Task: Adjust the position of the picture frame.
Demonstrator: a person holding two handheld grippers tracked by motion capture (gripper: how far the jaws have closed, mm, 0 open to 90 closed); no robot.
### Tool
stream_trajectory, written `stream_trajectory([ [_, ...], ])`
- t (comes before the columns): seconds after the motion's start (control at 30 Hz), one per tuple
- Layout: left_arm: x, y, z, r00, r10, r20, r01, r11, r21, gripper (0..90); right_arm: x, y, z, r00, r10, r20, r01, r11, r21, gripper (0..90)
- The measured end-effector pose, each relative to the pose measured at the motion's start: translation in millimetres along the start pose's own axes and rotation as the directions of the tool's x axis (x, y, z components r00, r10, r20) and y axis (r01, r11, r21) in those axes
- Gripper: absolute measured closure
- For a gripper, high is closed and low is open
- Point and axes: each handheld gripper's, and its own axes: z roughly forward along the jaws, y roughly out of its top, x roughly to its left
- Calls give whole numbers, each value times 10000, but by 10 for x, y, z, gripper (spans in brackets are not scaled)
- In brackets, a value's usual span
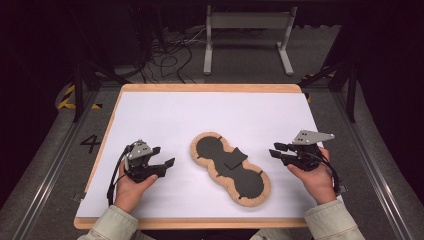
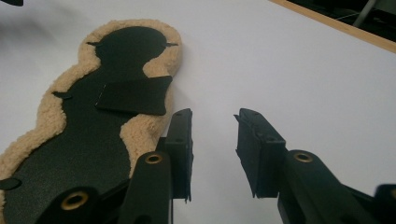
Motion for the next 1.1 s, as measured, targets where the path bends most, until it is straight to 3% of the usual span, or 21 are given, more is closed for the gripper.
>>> stream_trajectory([
  [0.13, -24, 3, 11, 9997, -164, 190, 162, 9998, 103, 334, 12, 4, -24, 10000, 5, -10, -5, 10000, -13, 669],
  [0.3, -36, 14, 21, 9994, -66, 344, 63, 9999, 87, 350, 34, 25, -57, 10000, 2, -87, -1, 10000, 68, 692],
  [0.5, -38, 21, 35, 9990, -81, 443, 78, 9999, 89, 393, 90, 58, -71, 9992, -158, -354, 180, 9979, 616, 820],
  [0.57, -39, 24, 36, 9985, -87, 542, 84, 9999, 64, 407, 110, 57, -77, 9985, -208, -507, 250, 9961, 841, 900],
  [0.77, -90, 80, 92, 9967, -63, 811, 46, 9998, 214, 461, 200, 78, -116, 9962, -396, -772, 478, 9931, 1067, 900],
  [0.87, -158, 132, 142, 9941, 253, 1055, -291, 9990, 346, 488, 225, 72, -149, 9971, -347, -673, 423, 9924, 1154, 900],
  [1.0, -240, 161, 188, 9854, 611, 1592, -699, 9963, 498, 578, 200, 24, -170, 9984, -114, -549, 193, 9892, 1454, 900],
  [1.1, -267, 157, 190, 9824, 628, 1762, -762, 9946, 704, 675, 188, 5, -176, 9984, 3, -570, 87, 9873, 1587, 900],
])
